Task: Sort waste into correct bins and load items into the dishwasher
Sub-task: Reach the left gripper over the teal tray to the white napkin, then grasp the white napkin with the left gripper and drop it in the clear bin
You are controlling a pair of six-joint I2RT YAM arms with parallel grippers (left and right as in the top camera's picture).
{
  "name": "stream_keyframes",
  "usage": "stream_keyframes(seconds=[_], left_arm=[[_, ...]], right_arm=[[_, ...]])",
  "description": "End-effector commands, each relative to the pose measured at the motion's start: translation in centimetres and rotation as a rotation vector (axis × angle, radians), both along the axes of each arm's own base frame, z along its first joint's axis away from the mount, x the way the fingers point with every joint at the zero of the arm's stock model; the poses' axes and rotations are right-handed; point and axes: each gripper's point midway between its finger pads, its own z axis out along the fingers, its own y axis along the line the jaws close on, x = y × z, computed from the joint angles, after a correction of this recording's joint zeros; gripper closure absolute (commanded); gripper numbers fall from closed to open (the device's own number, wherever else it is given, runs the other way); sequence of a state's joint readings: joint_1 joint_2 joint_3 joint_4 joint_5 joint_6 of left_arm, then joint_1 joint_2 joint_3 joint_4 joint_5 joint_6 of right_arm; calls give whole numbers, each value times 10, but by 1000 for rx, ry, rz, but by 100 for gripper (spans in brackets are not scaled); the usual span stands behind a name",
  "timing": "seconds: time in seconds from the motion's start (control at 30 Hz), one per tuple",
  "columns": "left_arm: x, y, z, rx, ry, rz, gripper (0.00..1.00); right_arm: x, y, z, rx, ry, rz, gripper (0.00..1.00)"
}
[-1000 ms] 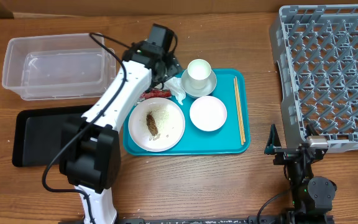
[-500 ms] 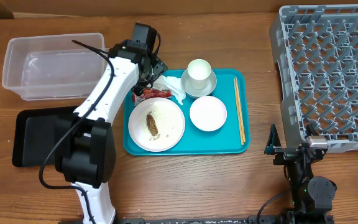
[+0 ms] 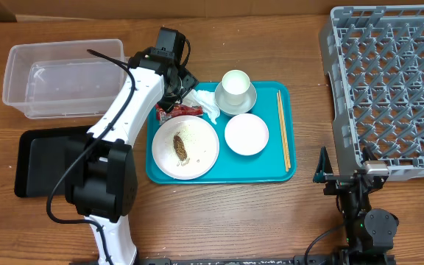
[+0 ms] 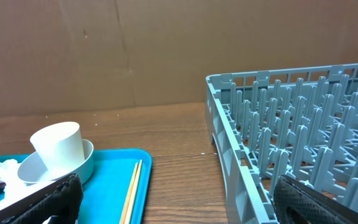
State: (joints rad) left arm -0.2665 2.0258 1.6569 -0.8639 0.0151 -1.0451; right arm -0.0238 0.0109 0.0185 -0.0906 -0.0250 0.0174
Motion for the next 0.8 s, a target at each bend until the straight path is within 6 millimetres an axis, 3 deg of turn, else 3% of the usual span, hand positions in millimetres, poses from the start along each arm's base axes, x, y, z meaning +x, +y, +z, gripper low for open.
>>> stream_keyframes(seconds=[0.0, 0.47, 0.77], left_arm=[[1, -1, -6, 10, 8, 12, 30], [5, 1, -29, 34, 33, 8, 35], [10, 0, -29, 28, 14, 9, 58]], right_arm=[[0, -1, -2, -7, -4, -5, 0], [0, -1, -2, -7, -4, -5, 0], [0, -1, -2, -7, -4, -5, 0]])
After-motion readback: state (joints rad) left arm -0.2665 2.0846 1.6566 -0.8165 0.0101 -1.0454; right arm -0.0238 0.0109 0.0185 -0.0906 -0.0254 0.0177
